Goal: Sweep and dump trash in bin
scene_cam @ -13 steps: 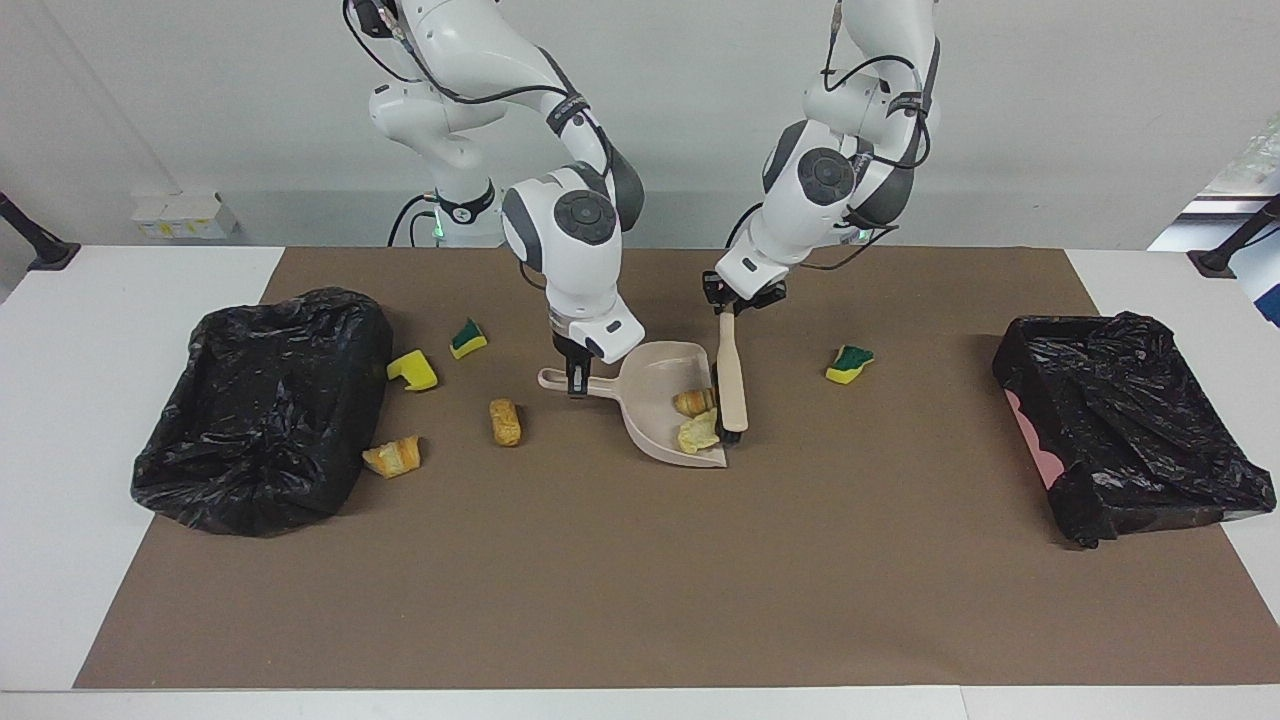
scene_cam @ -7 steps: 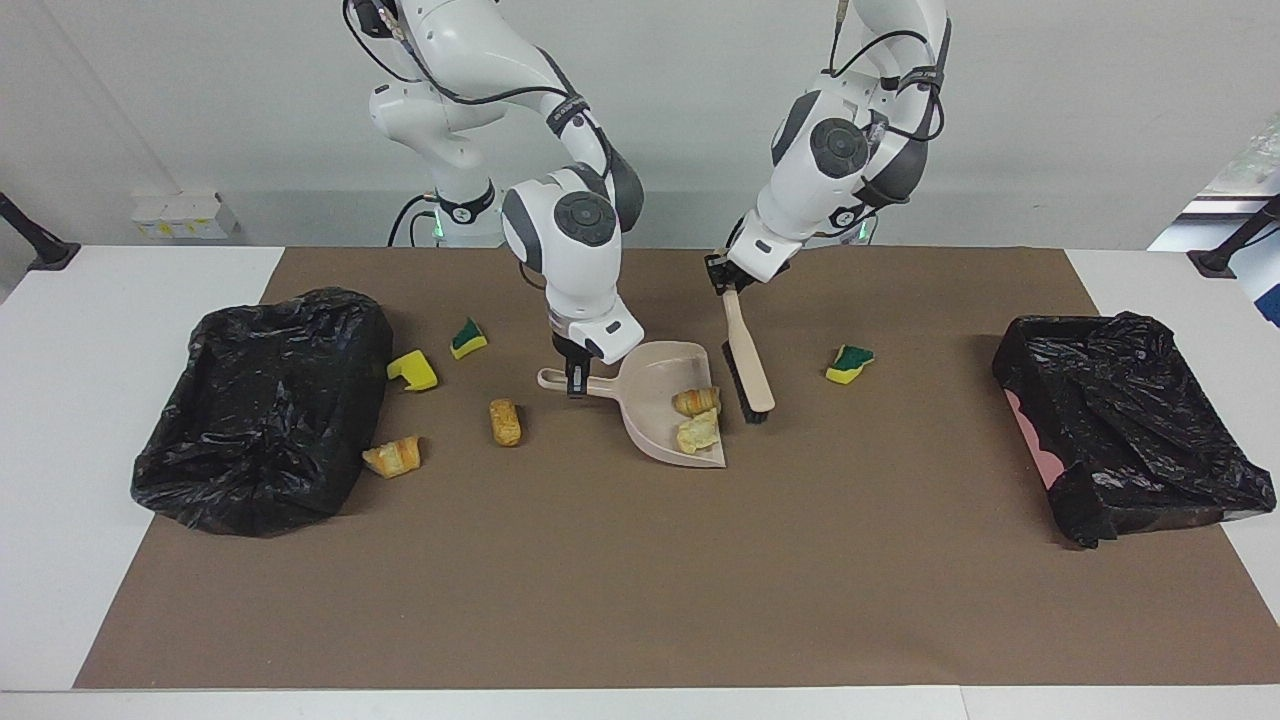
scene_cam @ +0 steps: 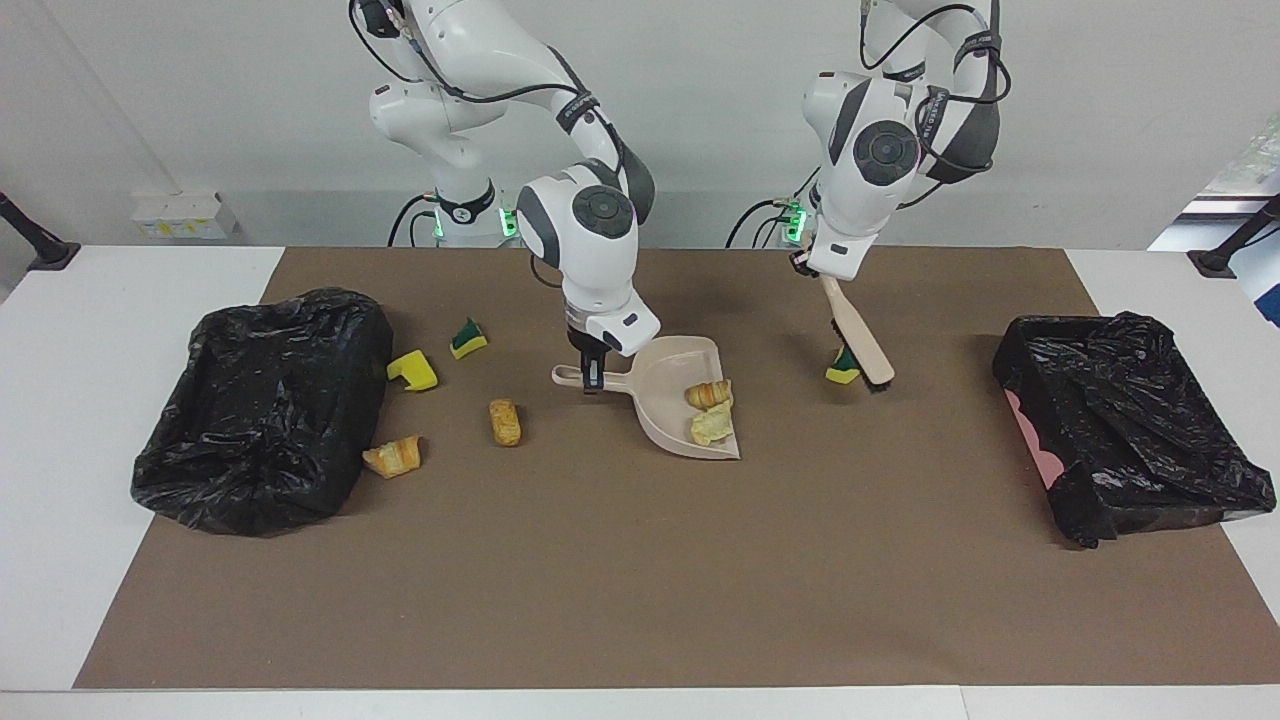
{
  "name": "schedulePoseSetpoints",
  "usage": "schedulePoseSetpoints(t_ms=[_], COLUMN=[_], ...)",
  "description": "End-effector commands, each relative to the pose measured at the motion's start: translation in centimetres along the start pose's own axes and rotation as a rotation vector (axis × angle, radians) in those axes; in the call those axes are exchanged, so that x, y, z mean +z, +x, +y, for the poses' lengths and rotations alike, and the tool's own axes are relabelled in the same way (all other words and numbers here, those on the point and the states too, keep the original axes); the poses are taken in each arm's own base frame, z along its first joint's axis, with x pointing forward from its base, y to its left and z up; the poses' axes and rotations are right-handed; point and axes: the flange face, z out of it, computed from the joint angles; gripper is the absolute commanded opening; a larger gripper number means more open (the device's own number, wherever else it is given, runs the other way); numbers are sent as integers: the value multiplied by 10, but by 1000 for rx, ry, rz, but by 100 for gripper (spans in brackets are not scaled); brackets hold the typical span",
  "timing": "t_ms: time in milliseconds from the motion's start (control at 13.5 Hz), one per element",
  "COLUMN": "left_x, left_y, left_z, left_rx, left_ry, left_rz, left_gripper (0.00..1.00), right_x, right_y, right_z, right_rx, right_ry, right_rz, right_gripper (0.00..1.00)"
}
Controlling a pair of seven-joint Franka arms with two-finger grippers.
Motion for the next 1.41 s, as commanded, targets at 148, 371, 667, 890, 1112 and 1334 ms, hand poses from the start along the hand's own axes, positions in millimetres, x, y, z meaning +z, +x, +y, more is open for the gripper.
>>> schedulePoseSetpoints(t_ms=[148, 371, 667, 890, 1112, 1334], left_x=[37, 66, 65, 56, 62, 50], left_y=[-17, -12, 4, 21, 24, 12], left_z=[-49, -36, 7, 40, 93, 120], left_rx=[-136, -245, -282, -277, -224, -157], left_ry=[44, -21, -195, -269, -320, -346], left_rz=[4, 43, 32, 26, 86, 102], left_gripper=[0, 0, 0, 0, 0, 0], right_x=[1, 2, 4, 4, 12, 20], right_y=[-4, -3, -3, -2, 8, 9], right_z=[-12, -12, -12, -11, -12, -8], right_rx=[10, 19, 21, 29, 53, 70], right_ry=[-17, -15, -12, -18, -24, -31], right_rz=[-11, -12, -13, -9, -1, 11], right_gripper=[0, 0, 0, 0, 0, 0])
